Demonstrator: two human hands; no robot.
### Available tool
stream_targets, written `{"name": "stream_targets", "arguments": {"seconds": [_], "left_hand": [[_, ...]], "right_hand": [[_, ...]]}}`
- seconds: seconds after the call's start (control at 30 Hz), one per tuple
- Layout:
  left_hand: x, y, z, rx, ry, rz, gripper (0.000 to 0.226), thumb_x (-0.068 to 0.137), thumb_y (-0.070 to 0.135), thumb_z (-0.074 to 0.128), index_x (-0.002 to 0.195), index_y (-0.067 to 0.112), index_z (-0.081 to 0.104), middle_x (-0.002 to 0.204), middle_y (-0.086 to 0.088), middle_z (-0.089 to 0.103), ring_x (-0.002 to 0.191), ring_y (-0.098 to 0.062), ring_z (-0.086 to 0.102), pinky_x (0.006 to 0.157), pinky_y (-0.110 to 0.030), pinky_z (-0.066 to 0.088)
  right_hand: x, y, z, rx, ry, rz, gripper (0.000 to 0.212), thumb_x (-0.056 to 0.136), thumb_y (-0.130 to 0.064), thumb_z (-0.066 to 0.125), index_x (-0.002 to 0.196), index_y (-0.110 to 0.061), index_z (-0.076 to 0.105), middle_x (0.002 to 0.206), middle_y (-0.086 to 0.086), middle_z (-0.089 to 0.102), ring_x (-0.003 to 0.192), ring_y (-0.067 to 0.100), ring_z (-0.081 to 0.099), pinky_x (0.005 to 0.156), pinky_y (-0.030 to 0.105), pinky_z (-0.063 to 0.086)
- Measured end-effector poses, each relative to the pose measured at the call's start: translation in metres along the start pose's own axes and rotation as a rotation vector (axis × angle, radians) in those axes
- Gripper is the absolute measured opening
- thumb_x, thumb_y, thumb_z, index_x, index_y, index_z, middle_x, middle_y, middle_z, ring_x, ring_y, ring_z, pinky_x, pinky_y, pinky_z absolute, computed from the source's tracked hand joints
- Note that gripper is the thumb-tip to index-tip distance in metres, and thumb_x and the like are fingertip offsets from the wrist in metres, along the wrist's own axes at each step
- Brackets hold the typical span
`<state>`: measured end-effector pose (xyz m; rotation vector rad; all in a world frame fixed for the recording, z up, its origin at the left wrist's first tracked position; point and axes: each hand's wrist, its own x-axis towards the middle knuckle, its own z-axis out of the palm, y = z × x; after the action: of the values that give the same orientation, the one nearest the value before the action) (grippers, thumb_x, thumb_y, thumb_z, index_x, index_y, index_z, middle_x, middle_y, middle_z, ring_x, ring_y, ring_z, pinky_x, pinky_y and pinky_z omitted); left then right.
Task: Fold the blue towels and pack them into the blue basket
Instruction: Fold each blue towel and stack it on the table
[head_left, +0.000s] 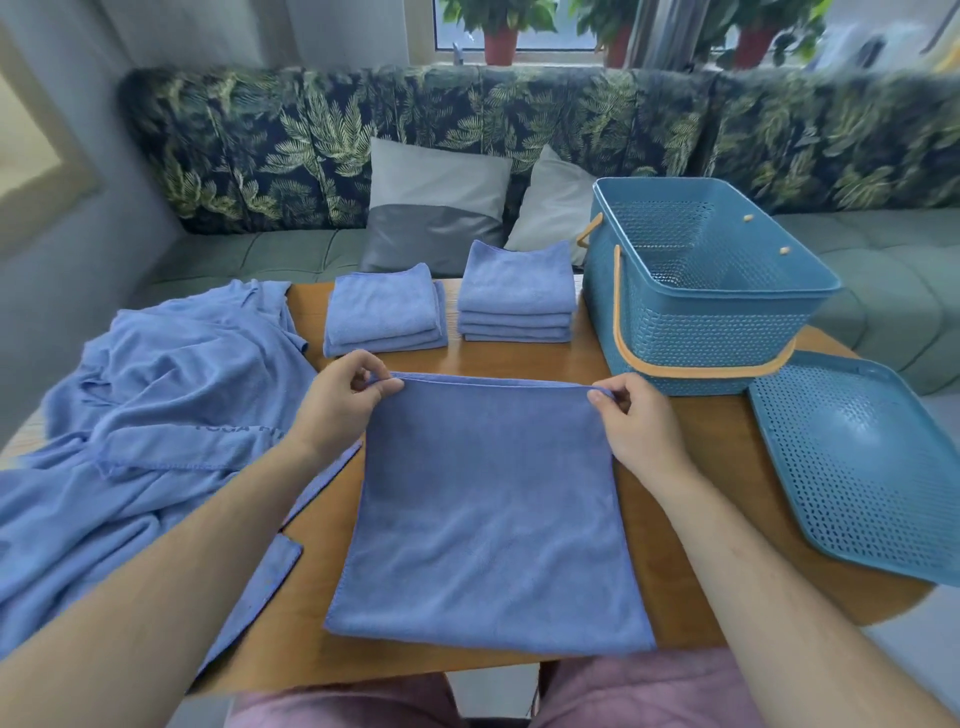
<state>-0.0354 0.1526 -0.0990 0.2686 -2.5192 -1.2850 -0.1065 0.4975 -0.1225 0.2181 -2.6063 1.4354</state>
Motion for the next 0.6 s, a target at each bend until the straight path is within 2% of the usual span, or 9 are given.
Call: {"name": "stream_targets", "arguments": {"seconds": [0.07, 0.17, 0.23, 0.33, 0.4, 0.53, 0.6], "left_hand": [[0.003, 0.010, -0.016, -0.005, 0.002, -0.006, 0.016, 0.087, 0.026, 0.078, 0.079, 0.021, 0.065, 0.068, -0.004, 0.048, 0.059, -0.009, 0.042, 0.060, -0.031, 0.041], [0.010, 0.031, -0.042, 0.018, 0.047, 0.039, 0.016, 0.084, 0.028, 0.080, 0.079, 0.021, 0.067, 0.066, 0.002, 0.050, 0.057, -0.005, 0.043, 0.057, -0.017, 0.036], [0.017, 0.046, -0.058, 0.060, 0.079, 0.079, 0.017, 0.084, 0.030, 0.081, 0.079, 0.021, 0.067, 0.070, -0.003, 0.057, 0.058, -0.007, 0.047, 0.057, -0.018, 0.036], [0.029, 0.070, -0.077, 0.086, 0.111, 0.138, 0.018, 0.083, 0.025, 0.081, 0.078, 0.020, 0.065, 0.073, -0.006, 0.063, 0.060, -0.017, 0.054, 0.063, -0.031, 0.045], [0.038, 0.085, -0.087, 0.126, 0.141, 0.195, 0.018, 0.083, 0.022, 0.081, 0.079, 0.018, 0.065, 0.074, -0.007, 0.065, 0.065, -0.020, 0.056, 0.067, -0.034, 0.047], [0.061, 0.118, -0.112, 0.196, 0.204, 0.319, 0.018, 0.085, 0.022, 0.080, 0.098, 0.020, 0.068, 0.080, -0.004, 0.058, 0.073, -0.017, 0.053, 0.071, -0.032, 0.044], [0.069, 0.131, -0.121, 0.243, 0.243, 0.389, 0.009, 0.086, 0.021, 0.078, 0.091, 0.020, 0.071, 0.081, 0.000, 0.057, 0.079, -0.015, 0.054, 0.075, -0.029, 0.043]], "right_hand": [[0.003, -0.016, -0.011, 0.016, -0.002, -0.012, 0.005, 0.094, -0.017, 0.069, 0.091, -0.019, 0.071, 0.087, -0.010, 0.070, 0.082, 0.004, 0.062, 0.071, 0.020, 0.043], [0.015, -0.045, -0.028, 0.004, 0.008, -0.045, 0.004, 0.090, -0.017, 0.074, 0.089, -0.021, 0.073, 0.085, -0.011, 0.070, 0.077, 0.004, 0.062, 0.068, 0.016, 0.042], [0.027, -0.064, -0.040, 0.020, 0.006, -0.056, 0.009, 0.088, -0.018, 0.076, 0.094, -0.023, 0.071, 0.087, -0.008, 0.069, 0.076, 0.004, 0.060, 0.068, 0.015, 0.043], [0.046, -0.095, -0.055, -0.016, -0.043, -0.079, 0.014, 0.091, -0.021, 0.073, 0.103, -0.028, 0.070, 0.096, -0.007, 0.069, 0.087, 0.011, 0.065, 0.078, 0.023, 0.049], [0.059, -0.118, -0.063, -0.087, -0.056, -0.132, 0.006, 0.094, -0.020, 0.068, 0.096, -0.024, 0.073, 0.089, -0.006, 0.069, 0.084, 0.014, 0.063, 0.074, 0.025, 0.047], [0.084, -0.161, -0.081, -0.172, -0.004, -0.228, 0.009, 0.096, -0.020, 0.064, 0.090, -0.019, 0.070, 0.085, -0.002, 0.067, 0.080, 0.017, 0.059, 0.068, 0.029, 0.041], [0.090, -0.176, -0.091, -0.150, 0.017, -0.242, 0.008, 0.096, -0.020, 0.064, 0.089, -0.020, 0.069, 0.081, -0.004, 0.066, 0.075, 0.015, 0.059, 0.068, 0.030, 0.042]]}}
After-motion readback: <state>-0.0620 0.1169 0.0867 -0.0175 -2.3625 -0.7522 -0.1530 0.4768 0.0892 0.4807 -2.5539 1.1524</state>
